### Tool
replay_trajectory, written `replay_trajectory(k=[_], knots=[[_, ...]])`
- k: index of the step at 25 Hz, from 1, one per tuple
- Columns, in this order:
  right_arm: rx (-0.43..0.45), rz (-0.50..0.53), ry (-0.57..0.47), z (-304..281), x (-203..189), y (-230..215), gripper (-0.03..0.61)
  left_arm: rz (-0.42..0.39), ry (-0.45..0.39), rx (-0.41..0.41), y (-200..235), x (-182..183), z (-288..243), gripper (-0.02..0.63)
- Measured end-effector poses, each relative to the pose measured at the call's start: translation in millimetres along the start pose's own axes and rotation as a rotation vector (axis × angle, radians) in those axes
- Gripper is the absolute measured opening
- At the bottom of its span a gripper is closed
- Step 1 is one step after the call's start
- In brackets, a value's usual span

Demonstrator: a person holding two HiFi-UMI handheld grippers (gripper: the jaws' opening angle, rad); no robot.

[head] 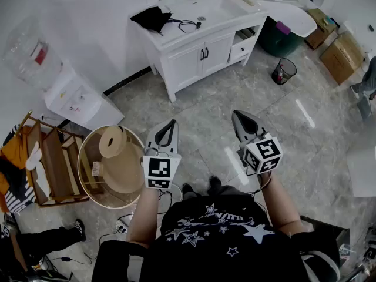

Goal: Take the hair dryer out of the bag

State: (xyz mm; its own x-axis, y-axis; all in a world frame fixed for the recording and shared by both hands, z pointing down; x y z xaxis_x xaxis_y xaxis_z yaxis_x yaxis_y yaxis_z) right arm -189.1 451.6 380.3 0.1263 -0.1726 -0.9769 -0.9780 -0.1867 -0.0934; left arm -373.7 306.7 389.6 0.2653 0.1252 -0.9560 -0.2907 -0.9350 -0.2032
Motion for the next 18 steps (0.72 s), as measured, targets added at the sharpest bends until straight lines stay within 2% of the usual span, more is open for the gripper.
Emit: replay_trajectory(k=[11, 18], knots=[[0.004, 0.049, -0.011, -24.8, 14.2, 22.9, 0.005, 0.003, -0.003, -0.019, 20.1, -7.3, -2.6, 0.011], [-0.044, 0.039, -0.041, -30.2, 11.5, 36.1, 0.006, 0.03, 0.006, -0.011, 43.4, -24.6, 12.6, 0.011]])
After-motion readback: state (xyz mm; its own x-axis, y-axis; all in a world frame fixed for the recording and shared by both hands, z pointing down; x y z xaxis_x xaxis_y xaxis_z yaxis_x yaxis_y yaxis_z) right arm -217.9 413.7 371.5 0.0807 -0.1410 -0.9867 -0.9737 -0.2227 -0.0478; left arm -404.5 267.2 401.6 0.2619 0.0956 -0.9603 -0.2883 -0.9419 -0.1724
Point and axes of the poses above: the fingertips, and each gripper's own axes: z backward along the fingers, y to its left, x out of its top, the point moved 5 cm from there along z, backward along the fingers, and after that the axes turned 2 degrees about -z, right-handed, at the moved point
